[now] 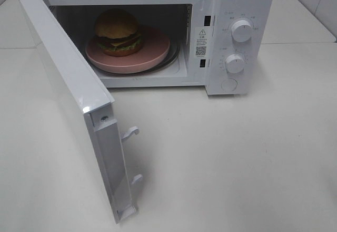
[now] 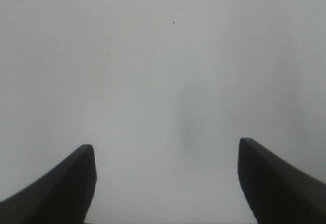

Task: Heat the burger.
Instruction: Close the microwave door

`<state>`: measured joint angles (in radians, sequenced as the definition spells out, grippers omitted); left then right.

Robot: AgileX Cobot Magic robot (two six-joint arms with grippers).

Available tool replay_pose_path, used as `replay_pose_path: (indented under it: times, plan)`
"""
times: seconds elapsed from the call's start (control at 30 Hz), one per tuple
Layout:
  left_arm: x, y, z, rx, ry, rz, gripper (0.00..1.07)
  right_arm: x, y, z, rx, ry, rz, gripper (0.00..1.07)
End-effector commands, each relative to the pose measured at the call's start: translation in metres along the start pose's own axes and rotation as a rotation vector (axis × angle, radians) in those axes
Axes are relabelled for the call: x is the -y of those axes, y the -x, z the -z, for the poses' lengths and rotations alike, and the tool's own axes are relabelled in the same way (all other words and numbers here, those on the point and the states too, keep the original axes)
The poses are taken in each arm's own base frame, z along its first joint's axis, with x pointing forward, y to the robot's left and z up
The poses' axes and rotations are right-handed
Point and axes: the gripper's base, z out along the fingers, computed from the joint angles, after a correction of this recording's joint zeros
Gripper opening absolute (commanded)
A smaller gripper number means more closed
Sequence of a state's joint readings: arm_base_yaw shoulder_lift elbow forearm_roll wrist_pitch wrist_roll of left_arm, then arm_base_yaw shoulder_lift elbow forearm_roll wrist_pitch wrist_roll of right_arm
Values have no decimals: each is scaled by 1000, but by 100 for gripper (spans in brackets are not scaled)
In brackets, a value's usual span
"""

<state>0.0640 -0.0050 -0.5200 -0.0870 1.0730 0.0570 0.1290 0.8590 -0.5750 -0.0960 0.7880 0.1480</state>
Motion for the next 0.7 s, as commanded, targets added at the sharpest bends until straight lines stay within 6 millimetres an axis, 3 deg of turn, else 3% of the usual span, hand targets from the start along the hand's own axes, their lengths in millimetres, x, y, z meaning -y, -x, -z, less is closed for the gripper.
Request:
replay_pose_path:
  times: [0.03, 0.37, 0.43, 0.7]
  plan:
    - [1, -1, 1, 13, -3, 7, 100, 2, -23, 14, 81, 26, 37, 76]
    - [1, -1, 1, 13, -3, 7, 100, 7, -54, 60, 428, 53, 17, 76]
    - [1, -1, 1, 13, -3, 7, 100, 8, -70, 76, 557, 72, 13, 76]
    - [1, -1, 1, 13, -3, 7, 100, 11, -95, 94, 703, 92, -1, 76]
